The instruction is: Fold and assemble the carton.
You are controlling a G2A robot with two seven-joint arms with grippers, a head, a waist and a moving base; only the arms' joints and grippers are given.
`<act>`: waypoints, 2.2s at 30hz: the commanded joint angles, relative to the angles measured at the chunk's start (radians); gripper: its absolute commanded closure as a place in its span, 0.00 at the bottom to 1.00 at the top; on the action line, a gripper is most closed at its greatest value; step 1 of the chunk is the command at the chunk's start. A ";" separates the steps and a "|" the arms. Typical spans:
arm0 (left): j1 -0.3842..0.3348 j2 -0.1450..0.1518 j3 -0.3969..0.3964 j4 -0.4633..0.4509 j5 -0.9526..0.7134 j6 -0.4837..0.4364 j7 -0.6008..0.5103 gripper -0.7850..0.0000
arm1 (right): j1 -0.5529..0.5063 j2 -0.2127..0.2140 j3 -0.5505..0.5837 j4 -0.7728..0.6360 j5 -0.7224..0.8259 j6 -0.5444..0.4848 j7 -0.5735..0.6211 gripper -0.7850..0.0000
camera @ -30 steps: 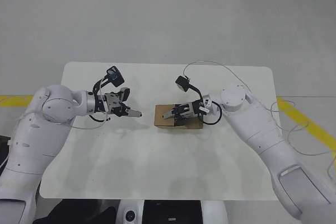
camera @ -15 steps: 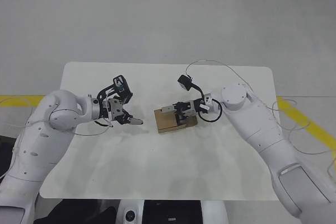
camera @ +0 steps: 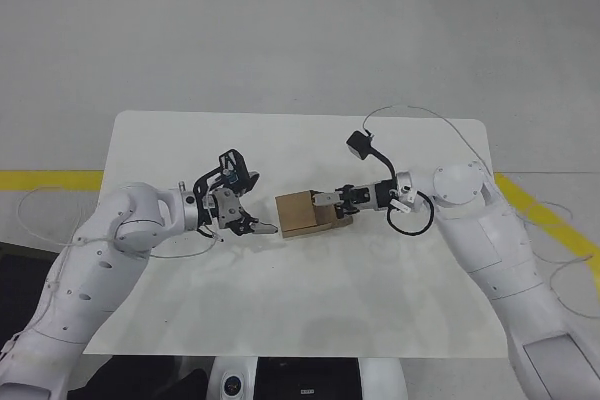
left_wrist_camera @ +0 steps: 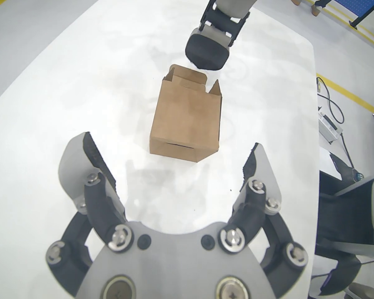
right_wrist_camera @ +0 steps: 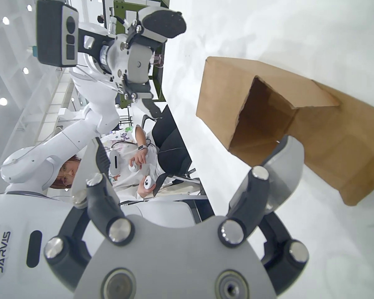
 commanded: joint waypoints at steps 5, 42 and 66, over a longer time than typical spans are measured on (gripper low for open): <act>0.008 -0.012 0.031 0.021 0.118 0.020 0.129 0.00 | -0.084 0.033 0.095 -0.124 -0.043 -0.021 -0.016 0.00; 0.013 -0.040 0.111 0.087 0.292 -0.008 0.308 0.00 | -0.166 0.054 0.078 -0.092 -0.139 0.167 -0.094 1.00; -0.080 -0.098 0.207 0.242 0.411 0.004 0.509 0.00 | -0.030 0.012 -0.069 0.063 -0.097 0.275 -0.102 1.00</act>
